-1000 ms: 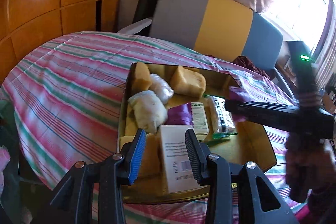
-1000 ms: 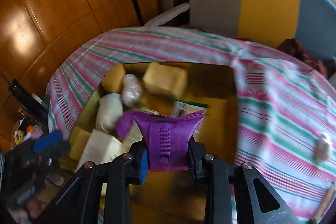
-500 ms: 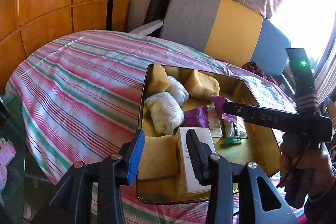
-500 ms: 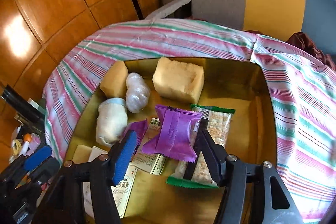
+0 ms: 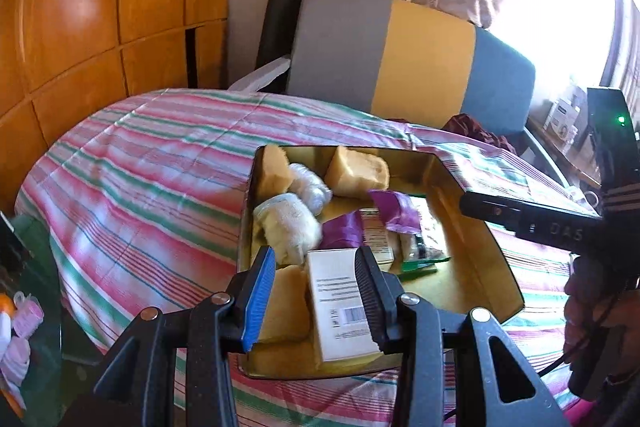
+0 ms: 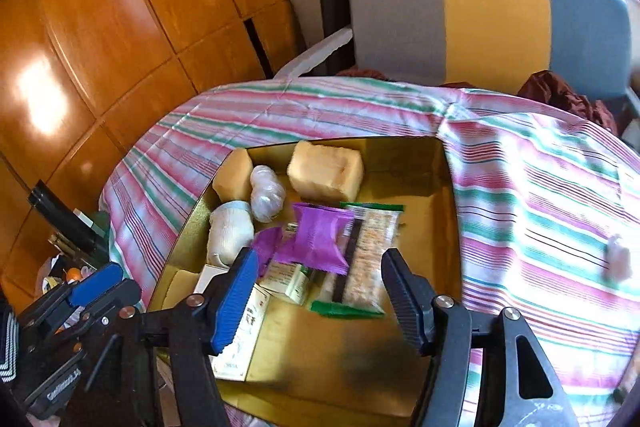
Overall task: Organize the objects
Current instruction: 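Lower the purple packet into the gold tray and open the right tool, then move both tools from the gold tray back to the remaining items, then grasp the white plastic-wrapped ball with the left tool, then grasp the last cracker bar with the right tool while the left tool holds the ball, then carry the white wrapped ball into the gold tray and open the left tool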
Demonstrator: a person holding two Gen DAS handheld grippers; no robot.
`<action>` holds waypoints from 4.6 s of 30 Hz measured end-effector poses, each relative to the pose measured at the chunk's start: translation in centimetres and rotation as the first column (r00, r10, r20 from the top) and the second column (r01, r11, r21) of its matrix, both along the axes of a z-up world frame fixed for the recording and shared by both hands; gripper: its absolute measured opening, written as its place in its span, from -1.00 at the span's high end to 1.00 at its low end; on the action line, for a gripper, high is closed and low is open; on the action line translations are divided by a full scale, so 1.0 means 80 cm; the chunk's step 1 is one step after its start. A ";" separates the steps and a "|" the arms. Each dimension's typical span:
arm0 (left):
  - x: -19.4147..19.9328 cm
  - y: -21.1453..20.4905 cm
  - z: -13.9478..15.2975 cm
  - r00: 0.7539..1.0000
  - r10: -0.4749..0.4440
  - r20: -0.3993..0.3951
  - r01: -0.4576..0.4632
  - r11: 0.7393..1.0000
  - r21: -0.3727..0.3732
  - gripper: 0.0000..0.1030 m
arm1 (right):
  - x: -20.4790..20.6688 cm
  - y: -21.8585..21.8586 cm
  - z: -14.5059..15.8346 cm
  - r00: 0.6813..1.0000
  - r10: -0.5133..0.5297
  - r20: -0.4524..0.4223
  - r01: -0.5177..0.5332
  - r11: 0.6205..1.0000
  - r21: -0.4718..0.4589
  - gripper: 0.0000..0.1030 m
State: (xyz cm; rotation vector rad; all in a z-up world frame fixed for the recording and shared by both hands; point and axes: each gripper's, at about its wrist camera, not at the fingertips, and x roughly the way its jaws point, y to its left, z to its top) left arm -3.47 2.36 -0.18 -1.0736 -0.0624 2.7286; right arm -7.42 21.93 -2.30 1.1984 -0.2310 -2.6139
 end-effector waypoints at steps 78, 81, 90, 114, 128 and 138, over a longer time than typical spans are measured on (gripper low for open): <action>-0.058 0.469 -0.072 0.788 -0.552 0.272 0.579 0.815 -0.024 0.15 | 0.185 0.473 -0.060 0.539 -0.800 0.264 0.842 0.523 -0.135 -0.68; -0.077 0.494 -0.077 0.782 -0.554 0.286 0.575 0.818 0.014 0.12 | 0.186 0.474 -0.060 0.541 -0.797 0.268 0.841 0.519 -0.153 -0.69; -0.134 0.578 -0.105 0.773 -0.528 0.351 0.536 0.840 0.082 -0.11 | 0.192 0.480 -0.054 0.519 -0.820 0.241 0.854 0.484 -0.192 -0.73; -0.039 0.467 -0.127 0.757 -0.572 0.315 0.615 0.788 -0.046 0.32 | 0.123 0.440 -0.112 0.604 -0.710 0.362 0.705 0.688 0.173 -0.73; 0.029 0.400 -0.136 0.781 -0.602 0.165 0.617 0.784 -0.062 0.28 | 0.127 0.424 -0.118 0.658 -0.681 0.322 0.619 0.732 0.284 0.05; 0.033 0.393 -0.137 0.776 -0.614 0.147 0.627 0.776 -0.065 0.28 | 0.121 0.422 -0.123 0.668 -0.679 0.305 0.618 0.734 0.281 0.00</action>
